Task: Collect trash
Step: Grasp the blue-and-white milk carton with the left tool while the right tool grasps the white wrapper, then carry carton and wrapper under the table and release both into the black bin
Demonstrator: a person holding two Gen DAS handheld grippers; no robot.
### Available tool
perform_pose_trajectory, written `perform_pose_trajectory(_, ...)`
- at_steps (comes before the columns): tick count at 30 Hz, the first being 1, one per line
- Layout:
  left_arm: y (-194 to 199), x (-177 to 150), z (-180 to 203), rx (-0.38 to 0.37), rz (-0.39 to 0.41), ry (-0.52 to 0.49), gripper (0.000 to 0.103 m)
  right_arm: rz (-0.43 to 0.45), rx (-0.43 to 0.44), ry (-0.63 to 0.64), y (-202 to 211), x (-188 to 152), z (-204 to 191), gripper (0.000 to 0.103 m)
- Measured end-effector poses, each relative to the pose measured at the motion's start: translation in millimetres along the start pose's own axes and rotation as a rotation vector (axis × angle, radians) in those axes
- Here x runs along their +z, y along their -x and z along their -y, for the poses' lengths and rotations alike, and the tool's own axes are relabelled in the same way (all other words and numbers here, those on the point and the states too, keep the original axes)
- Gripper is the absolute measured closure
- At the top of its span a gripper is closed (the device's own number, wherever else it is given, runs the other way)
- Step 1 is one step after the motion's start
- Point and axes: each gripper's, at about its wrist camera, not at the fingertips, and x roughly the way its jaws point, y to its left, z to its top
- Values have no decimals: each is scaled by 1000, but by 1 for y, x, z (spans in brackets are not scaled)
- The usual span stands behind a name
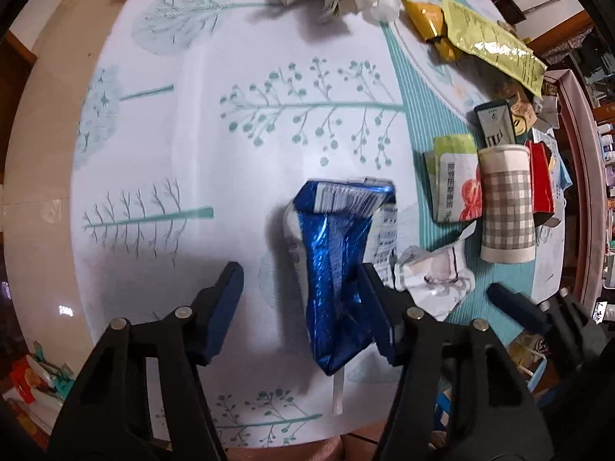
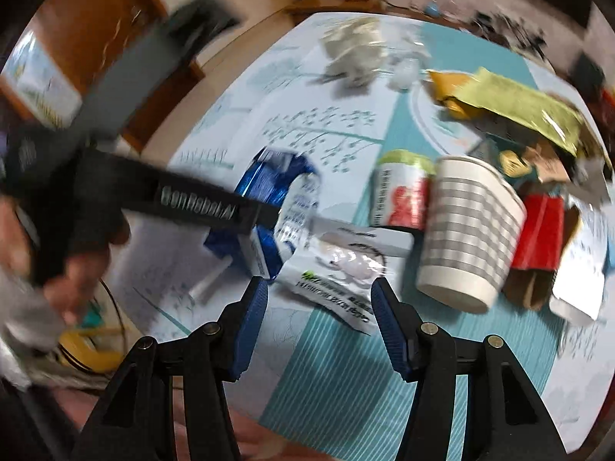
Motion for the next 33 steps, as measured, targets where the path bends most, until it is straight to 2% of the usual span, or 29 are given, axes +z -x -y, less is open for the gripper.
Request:
perform_pose_trajectory(2, 0, 3, -1, -1, -3, -18, 47, -9, -17, 43, -10, -3, -6, 52)
perform_pose_trajectory(4, -1, 4, -2, 1, -1, -33, 48, -17, -44, 79, -22, -4, -11, 62)
perform_pose_trajectory(6, -1, 6, -1, -11, -1, -49, 55, -17, -73, 98, -29, -3, -12, 70)
perform_pose_trajectory(7, -1, 7, -1, -29, -4, -53, 66, -12, -81, 100, -30, -2, -12, 76)
perform_pose_trajectory(8, -1, 7, 0, -58, -9, -57, 74, -9, -80, 96, -30, -1, -13, 80)
perform_pose_trajectory(10, 0, 6, 3, -61, -7, -59, 75, -5, -55, 71, -27, 1, -10, 101)
perform_pose_trajectory(14, 11, -2, 9, -48, 27, -101, 81, 3, -2, 16, -17, 2, -4, 102)
perform_pose_trajectory(18, 27, -15, 13, -33, 43, -110, 83, 13, 51, -32, 0, -7, 0, 103)
perform_pose_trajectory(23, 40, -28, 5, 5, 84, -73, 83, 37, 84, -7, 15, -15, 2, 103)
perform_pose_trajectory(26, 45, -43, 9, 20, 106, -1, 83, 60, 85, 50, 20, -16, 0, 102)
perform_pose_trajectory(27, 50, -52, -1, 19, 109, 18, 83, 58, 87, 86, 18, -15, -2, 96)
perform_pose_trajectory(28, 52, -55, -4, 21, 112, 35, 83, 59, 73, 113, 16, -14, -6, 80)
perform_pose_trajectory(29, 53, -61, -8, 23, 114, 51, 83, 64, 48, 148, 12, -13, -8, 71)
perform_pose_trajectory(30, 53, -66, -14, 25, 112, 70, 83, 74, 26, 175, 10, -13, -10, 52)
perform_pose_trajectory(31, 56, -74, -23, 25, 110, 88, 83, 93, 0, 206, 6, -13, -12, 46)
perform_pose_trajectory(33, 55, -86, -30, 29, 107, 114, 83, 96, -9, 236, 0, -11, -14, 46)
